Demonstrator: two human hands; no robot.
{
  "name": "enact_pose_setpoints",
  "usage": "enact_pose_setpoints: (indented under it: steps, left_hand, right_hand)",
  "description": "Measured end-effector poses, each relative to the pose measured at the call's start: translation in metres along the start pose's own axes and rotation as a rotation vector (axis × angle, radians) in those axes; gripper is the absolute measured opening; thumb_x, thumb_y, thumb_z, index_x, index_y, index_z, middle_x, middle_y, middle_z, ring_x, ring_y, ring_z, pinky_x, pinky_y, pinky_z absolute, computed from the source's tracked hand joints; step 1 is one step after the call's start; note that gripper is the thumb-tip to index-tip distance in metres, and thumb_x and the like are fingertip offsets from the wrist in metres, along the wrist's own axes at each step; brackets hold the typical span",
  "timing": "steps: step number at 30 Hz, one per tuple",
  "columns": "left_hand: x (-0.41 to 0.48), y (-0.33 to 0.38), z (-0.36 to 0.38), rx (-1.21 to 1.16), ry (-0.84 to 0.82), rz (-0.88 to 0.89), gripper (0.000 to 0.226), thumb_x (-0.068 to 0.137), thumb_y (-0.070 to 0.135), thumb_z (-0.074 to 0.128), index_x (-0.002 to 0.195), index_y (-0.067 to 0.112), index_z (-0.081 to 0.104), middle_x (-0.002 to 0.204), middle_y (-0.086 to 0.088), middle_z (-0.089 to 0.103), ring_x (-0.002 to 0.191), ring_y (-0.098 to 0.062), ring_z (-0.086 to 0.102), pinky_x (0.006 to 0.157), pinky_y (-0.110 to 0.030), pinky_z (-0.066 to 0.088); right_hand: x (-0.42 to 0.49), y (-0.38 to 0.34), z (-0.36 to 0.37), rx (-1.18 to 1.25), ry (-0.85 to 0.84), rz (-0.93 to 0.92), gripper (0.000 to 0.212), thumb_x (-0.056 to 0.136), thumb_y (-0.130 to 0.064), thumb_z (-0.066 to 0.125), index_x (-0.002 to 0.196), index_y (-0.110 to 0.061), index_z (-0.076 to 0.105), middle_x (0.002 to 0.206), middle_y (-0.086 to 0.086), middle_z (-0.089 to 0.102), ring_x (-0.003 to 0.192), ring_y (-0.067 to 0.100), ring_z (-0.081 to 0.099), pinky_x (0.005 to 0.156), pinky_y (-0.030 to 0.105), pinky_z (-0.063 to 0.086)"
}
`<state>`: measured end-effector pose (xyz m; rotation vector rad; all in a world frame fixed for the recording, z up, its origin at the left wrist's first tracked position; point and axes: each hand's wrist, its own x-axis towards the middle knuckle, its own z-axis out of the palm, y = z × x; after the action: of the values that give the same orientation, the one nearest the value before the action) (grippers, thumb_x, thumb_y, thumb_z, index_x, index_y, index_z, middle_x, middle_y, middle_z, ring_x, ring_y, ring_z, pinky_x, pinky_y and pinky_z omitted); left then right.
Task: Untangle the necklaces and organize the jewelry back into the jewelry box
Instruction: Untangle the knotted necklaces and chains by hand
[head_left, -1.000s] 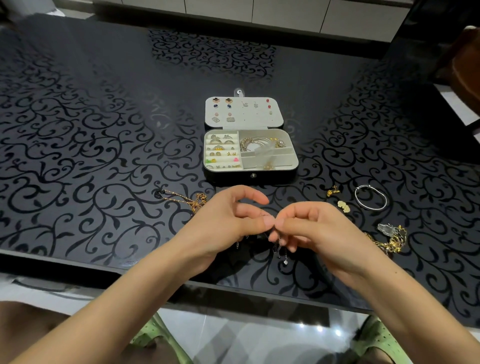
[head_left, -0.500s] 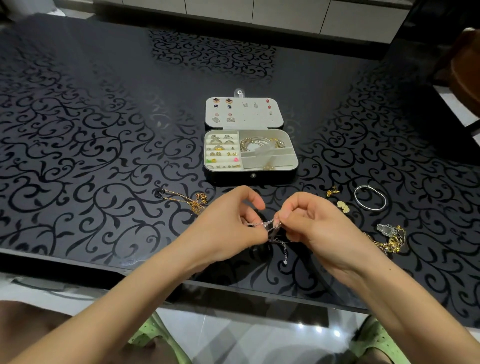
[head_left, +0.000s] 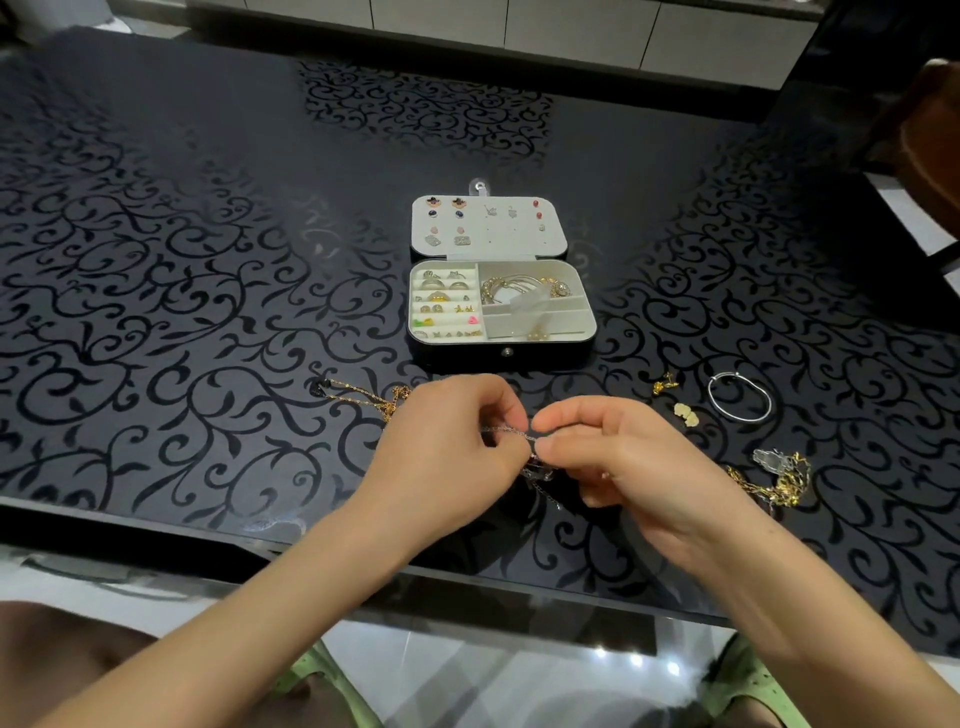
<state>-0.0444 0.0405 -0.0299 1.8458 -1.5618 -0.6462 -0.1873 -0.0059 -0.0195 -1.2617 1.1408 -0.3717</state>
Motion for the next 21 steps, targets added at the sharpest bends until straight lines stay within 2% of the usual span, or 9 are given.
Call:
enact_pose_setpoints:
  steps: [4, 8, 11, 16, 21]
  left_hand:
    - [0.001, -0.005, -0.003, -0.034, -0.082, -0.018, 0.012, 0.075, 0.020, 0.068, 0.069, 0.028, 0.060, 0.054, 0.015, 0.052, 0.052, 0.001, 0.048, 0.050, -0.010, 0.034]
    - [0.006, -0.011, -0.012, -0.179, -0.247, -0.089, 0.012, 0.073, 0.020, 0.077, 0.073, 0.023, 0.065, 0.053, 0.017, 0.054, 0.053, 0.003, 0.048, 0.054, -0.005, 0.036]
    - [0.008, -0.015, -0.014, -0.263, -0.287, -0.102, 0.010, 0.076, 0.023, 0.075, 0.071, 0.024, 0.067, 0.061, 0.012, 0.062, 0.061, -0.002, 0.055, 0.062, -0.011, 0.042]
    - [0.012, -0.015, -0.015, -0.450, -0.349, -0.166, 0.009, 0.083, 0.016, 0.068, 0.078, 0.023, 0.070, 0.065, 0.011, 0.063, 0.060, -0.001, 0.053, 0.051, -0.006, 0.035]
    - [0.014, -0.010, -0.015, -0.524, -0.401, -0.153, 0.012, 0.086, 0.013, 0.064, 0.084, 0.020, 0.073, 0.059, 0.009, 0.054, 0.054, -0.001, 0.047, 0.050, -0.009, 0.035]
  right_hand:
    - [0.001, -0.003, -0.001, -0.187, 0.064, -0.096, 0.012, 0.082, -0.006, 0.064, 0.075, -0.014, 0.070, 0.064, -0.001, 0.064, 0.047, -0.003, 0.049, 0.045, 0.007, 0.033]
    - [0.002, -0.007, -0.008, -0.202, 0.095, -0.136, 0.015, 0.084, -0.011, 0.063, 0.071, -0.017, 0.068, 0.067, -0.001, 0.066, 0.053, 0.000, 0.051, 0.049, 0.011, 0.034]
    - [0.001, -0.012, -0.013, -0.151, 0.033, -0.105, 0.018, 0.085, -0.008, 0.061, 0.069, -0.016, 0.066, 0.062, 0.000, 0.063, 0.053, 0.007, 0.046, 0.048, 0.018, 0.033]
    - [0.004, -0.018, -0.013, -0.182, -0.025, -0.098, 0.019, 0.084, -0.006, 0.060, 0.068, -0.014, 0.066, 0.056, 0.000, 0.056, 0.048, 0.008, 0.035, 0.043, 0.015, 0.025]
    - [0.005, -0.021, -0.013, -0.242, -0.068, -0.117, 0.016, 0.085, -0.013, 0.062, 0.070, -0.017, 0.069, 0.055, -0.001, 0.054, 0.047, 0.005, 0.037, 0.045, 0.016, 0.025]
